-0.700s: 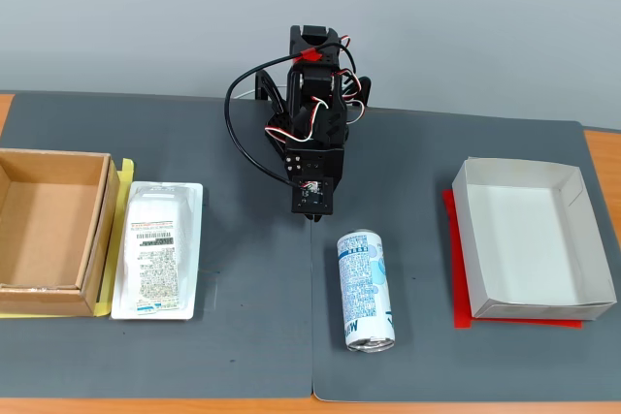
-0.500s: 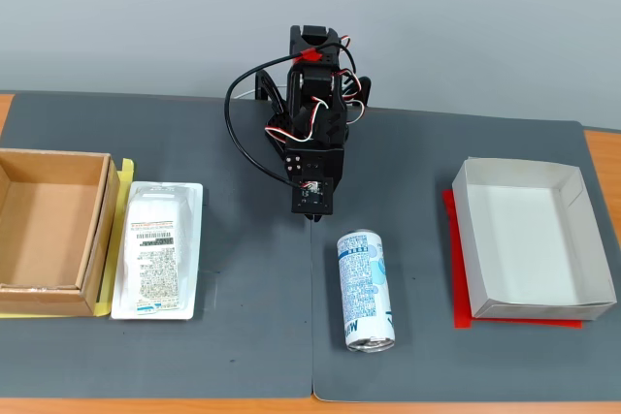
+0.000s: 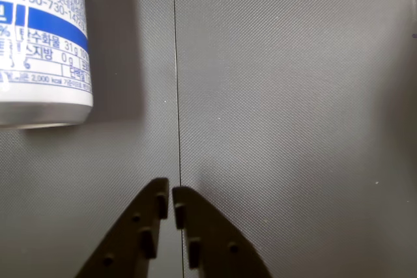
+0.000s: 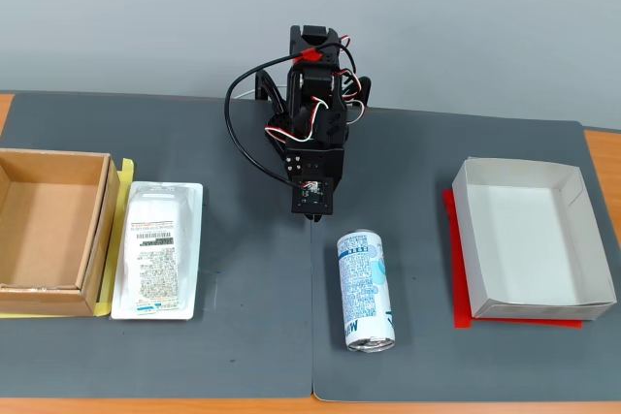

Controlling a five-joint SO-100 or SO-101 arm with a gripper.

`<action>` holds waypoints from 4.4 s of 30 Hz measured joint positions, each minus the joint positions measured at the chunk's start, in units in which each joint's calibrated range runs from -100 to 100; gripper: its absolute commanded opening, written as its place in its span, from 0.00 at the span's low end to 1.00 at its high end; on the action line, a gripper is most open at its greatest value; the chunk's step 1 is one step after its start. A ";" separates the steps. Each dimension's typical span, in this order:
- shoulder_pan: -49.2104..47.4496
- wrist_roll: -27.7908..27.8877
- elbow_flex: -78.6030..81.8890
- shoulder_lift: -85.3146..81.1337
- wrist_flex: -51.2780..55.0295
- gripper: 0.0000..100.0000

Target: Pick the can and put it in the brown box

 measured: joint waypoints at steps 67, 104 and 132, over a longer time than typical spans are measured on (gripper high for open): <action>-0.07 0.00 -13.06 18.09 -4.67 0.01; -15.45 -8.16 -68.63 79.46 -4.93 0.02; -18.48 -8.16 -76.79 95.27 -14.19 0.41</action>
